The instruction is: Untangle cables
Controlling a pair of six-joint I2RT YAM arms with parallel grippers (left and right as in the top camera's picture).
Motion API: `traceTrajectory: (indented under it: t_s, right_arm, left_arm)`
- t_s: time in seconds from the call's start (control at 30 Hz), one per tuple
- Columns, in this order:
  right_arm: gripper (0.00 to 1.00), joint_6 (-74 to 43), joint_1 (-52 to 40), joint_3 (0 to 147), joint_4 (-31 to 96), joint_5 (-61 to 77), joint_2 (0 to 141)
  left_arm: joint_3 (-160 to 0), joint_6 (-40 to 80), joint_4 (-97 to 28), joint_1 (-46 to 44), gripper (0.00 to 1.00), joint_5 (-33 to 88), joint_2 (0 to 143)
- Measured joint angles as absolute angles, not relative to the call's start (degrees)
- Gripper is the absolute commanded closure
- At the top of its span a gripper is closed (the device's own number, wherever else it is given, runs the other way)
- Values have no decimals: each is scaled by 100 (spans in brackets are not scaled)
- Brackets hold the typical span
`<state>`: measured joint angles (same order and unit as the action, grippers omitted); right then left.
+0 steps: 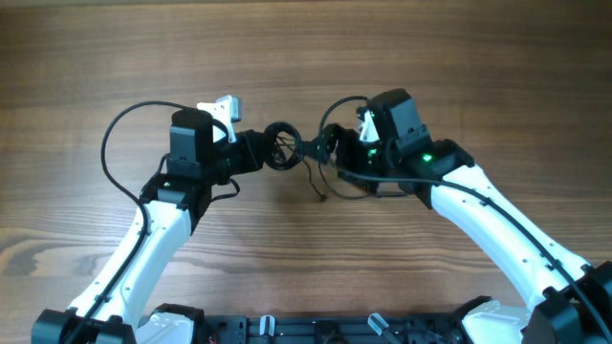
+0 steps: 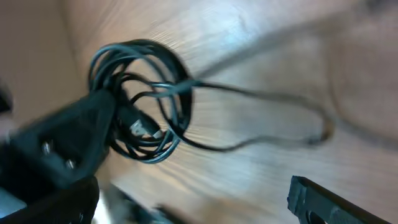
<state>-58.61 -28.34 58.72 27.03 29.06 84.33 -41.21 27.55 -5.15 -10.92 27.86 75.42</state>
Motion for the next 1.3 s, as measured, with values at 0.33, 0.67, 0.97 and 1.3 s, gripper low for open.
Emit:
traceTrajectory:
  t_s: [0.33,0.67,0.97,1.3]
  right_arm:
    - [0,-10709,-3618,5867,2355,1835,8536]
    - [37,-11587,-3629,5857,1514,661,9201]
    - [36,-11568,-3629,5854,1256,939,9201]
    - [96,-10462,-3540,5857,1157,454,9515]
  left_arm:
    - [-4121,2867,-493,-1092,96,2722,7542]
    - [-4121,2869,-493,-1090,96,2724,7542]
    - [-4121,2869,-493,-1087,96,2877,7542]
    - [-4121,2845,-460,-1087,96,2989,7542]
